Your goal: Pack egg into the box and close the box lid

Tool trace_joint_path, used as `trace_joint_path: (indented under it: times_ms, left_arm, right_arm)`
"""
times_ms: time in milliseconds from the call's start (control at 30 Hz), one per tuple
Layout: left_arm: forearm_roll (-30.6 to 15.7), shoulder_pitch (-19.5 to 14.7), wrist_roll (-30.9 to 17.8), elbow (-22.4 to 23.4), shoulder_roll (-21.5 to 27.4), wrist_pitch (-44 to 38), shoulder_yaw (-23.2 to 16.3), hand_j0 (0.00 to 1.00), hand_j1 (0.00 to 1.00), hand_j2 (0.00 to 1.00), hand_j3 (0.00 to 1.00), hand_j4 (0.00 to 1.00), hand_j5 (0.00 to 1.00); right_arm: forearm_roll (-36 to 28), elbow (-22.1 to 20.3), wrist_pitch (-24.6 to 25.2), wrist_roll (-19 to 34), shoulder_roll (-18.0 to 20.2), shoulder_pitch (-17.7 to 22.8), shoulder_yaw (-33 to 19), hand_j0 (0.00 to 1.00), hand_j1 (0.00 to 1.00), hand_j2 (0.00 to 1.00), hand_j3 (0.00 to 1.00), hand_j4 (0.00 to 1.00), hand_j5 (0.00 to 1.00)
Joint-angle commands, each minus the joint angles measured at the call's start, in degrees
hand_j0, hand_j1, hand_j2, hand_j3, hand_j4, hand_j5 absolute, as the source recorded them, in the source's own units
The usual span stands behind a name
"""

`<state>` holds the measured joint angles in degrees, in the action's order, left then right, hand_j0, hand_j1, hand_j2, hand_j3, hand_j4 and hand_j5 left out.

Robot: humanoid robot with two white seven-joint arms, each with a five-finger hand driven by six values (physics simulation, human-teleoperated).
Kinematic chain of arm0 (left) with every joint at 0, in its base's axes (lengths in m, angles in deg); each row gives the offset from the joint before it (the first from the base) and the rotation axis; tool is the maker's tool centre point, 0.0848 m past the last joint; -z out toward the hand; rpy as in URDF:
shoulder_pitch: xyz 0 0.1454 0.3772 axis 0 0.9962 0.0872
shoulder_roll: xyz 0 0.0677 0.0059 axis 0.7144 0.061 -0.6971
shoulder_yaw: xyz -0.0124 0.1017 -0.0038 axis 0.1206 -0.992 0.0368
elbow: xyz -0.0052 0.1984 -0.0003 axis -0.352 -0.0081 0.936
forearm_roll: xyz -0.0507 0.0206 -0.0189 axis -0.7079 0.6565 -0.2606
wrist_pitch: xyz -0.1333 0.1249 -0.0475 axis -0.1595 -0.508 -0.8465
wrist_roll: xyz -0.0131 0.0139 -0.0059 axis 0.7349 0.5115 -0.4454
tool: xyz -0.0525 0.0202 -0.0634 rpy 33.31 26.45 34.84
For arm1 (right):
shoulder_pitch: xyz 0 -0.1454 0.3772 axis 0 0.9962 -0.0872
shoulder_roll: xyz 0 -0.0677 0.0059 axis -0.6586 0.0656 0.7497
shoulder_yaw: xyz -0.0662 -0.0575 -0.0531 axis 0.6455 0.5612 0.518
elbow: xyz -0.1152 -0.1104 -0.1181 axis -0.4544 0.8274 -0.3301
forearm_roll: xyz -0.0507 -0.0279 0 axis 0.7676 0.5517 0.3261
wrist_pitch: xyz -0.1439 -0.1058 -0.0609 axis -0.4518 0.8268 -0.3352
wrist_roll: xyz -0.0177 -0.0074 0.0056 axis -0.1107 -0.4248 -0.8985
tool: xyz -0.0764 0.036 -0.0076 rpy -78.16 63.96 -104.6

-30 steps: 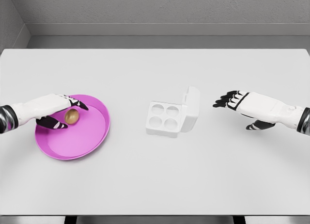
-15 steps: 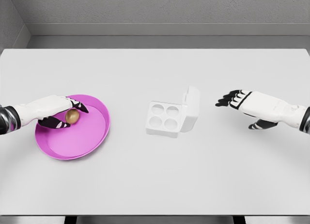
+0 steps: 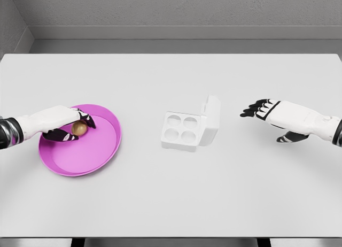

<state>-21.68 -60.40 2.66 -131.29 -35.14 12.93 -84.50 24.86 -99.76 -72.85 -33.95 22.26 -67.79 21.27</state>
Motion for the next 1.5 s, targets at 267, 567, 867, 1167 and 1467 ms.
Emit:
trace_joint_path:
  times_ms: [267,567,867,1167,1467]
  left_arm:
    - [-0.17,0.00,0.02,-0.45,0.06,0.11,0.16,0.42,0.42,0.42,0.42,0.42,0.42]
    - [-0.26,0.00,0.02,-1.59,0.06,0.11,0.78,0.40,0.40,0.40,0.40,0.40,0.40]
    - [-0.26,0.00,0.02,-3.61,0.15,0.11,0.95,0.38,0.38,0.38,0.38,0.38,0.38]
    - [-0.52,0.00,0.02,-6.34,0.14,0.20,2.36,0.37,0.37,0.37,0.37,0.37,0.37]
    - [-0.52,0.00,0.02,-8.45,-1.17,0.20,3.59,0.36,0.36,0.36,0.36,0.36,0.36]
  right_arm:
    - [-0.36,-0.06,0.09,-0.01,0.26,0.09,-0.03,1.00,1.00,1.00,1.00,1.00,1.00]
    - [-0.36,-0.24,0.09,-0.01,0.26,0.09,-0.03,1.00,1.00,1.00,1.00,1.00,1.00]
    - [-0.36,-0.24,0.09,-0.01,0.17,0.09,-0.20,1.00,1.00,1.00,1.00,1.00,1.00]
    - [-0.36,-0.06,0.09,-0.01,0.17,0.09,-0.20,1.00,1.00,1.00,1.00,1.00,1.00]
    - [-0.36,-0.06,0.09,-0.01,0.26,0.09,-0.20,1.00,1.00,1.00,1.00,1.00,1.00]
